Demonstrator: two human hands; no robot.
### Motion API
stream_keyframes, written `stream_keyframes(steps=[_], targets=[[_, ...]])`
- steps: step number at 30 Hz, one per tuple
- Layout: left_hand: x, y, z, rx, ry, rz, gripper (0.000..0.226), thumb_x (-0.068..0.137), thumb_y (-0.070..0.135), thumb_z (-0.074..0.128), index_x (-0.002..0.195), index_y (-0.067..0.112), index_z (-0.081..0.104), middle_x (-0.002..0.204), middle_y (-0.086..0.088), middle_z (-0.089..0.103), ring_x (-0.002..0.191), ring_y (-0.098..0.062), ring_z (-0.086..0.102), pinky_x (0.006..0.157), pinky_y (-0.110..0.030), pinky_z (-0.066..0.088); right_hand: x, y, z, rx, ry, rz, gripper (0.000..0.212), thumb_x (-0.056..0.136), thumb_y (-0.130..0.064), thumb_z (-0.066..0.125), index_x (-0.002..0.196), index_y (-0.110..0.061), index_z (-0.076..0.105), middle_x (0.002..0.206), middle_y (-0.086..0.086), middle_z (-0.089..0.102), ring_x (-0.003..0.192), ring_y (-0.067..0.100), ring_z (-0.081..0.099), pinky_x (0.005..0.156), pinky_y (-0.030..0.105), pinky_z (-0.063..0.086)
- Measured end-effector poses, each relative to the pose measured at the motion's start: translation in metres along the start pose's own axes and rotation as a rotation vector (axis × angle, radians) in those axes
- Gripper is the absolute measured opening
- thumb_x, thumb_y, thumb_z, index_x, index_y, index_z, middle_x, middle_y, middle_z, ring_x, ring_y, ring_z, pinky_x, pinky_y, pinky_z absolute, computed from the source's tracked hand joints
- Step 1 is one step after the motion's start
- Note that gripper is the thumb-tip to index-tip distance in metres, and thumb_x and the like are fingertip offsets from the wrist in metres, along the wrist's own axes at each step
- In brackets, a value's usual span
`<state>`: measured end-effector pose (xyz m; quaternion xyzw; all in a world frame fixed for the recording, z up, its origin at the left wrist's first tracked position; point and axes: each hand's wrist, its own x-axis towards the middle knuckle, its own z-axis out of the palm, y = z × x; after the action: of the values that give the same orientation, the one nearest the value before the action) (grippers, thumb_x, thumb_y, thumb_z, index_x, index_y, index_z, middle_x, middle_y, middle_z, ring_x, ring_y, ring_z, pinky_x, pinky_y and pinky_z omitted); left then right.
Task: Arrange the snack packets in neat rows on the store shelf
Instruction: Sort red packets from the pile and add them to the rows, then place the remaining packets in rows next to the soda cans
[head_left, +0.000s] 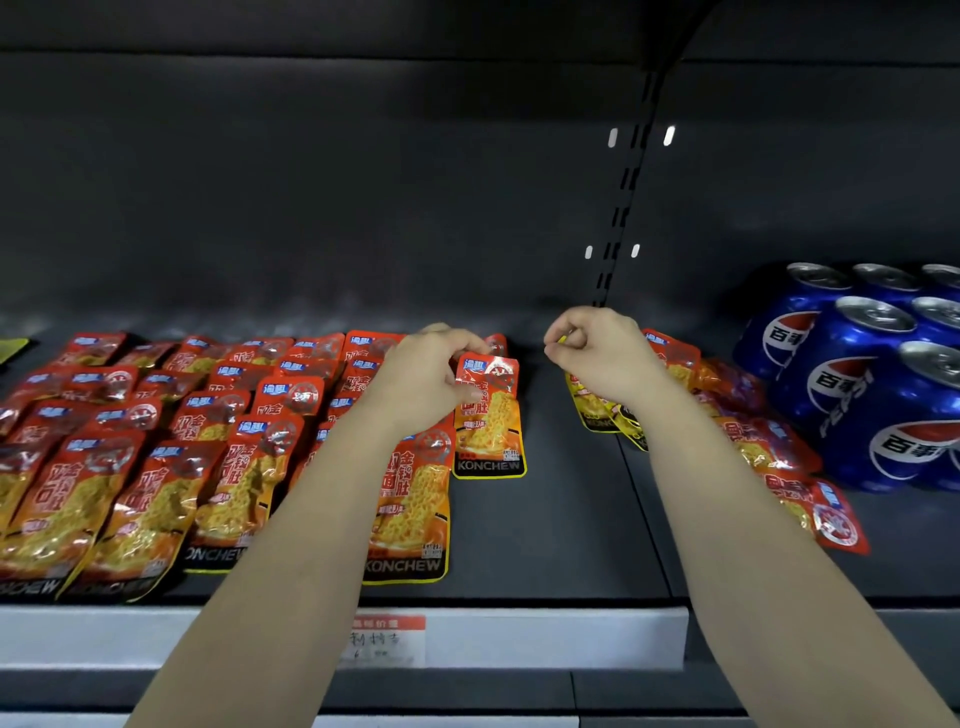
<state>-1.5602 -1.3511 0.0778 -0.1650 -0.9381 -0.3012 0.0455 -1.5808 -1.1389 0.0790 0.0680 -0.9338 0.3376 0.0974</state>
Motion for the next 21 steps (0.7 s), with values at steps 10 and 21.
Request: stream_keyframes(steps=[10,21], targets=[[0.0046,-0.0048,0.0039,0.059,0.064,0.012,0.044,0.070,0.024,0.084,0.109,0.030,0.066,0.096,0.013,0.051,0.089,-0.010,0.057,0.096,-0.048,0.044,0.0000,-0.0002,0.0004,0.001,0.001,0.000,0.005,0.090,-0.020,0.063,0.089,-0.025,0.065,0.068,-0.013,0.059,0.067,-0.001,0.054,0.058,0.013,0.036],[0.0025,-0.0026,0.0019,0.037,0.137,0.058,0.032,0.079,0.026,0.073,0.105,0.039,0.062,0.116,0.013,0.051,0.108,-0.012,0.055,0.102,-0.048,0.033,-0.0004,-0.0015,-0.0010,-0.004,0.021,-0.018,0.006,0.089,-0.019,0.063,0.087,-0.024,0.066,0.066,-0.013,0.060,0.068,0.000,0.054,0.060,0.010,0.036]])
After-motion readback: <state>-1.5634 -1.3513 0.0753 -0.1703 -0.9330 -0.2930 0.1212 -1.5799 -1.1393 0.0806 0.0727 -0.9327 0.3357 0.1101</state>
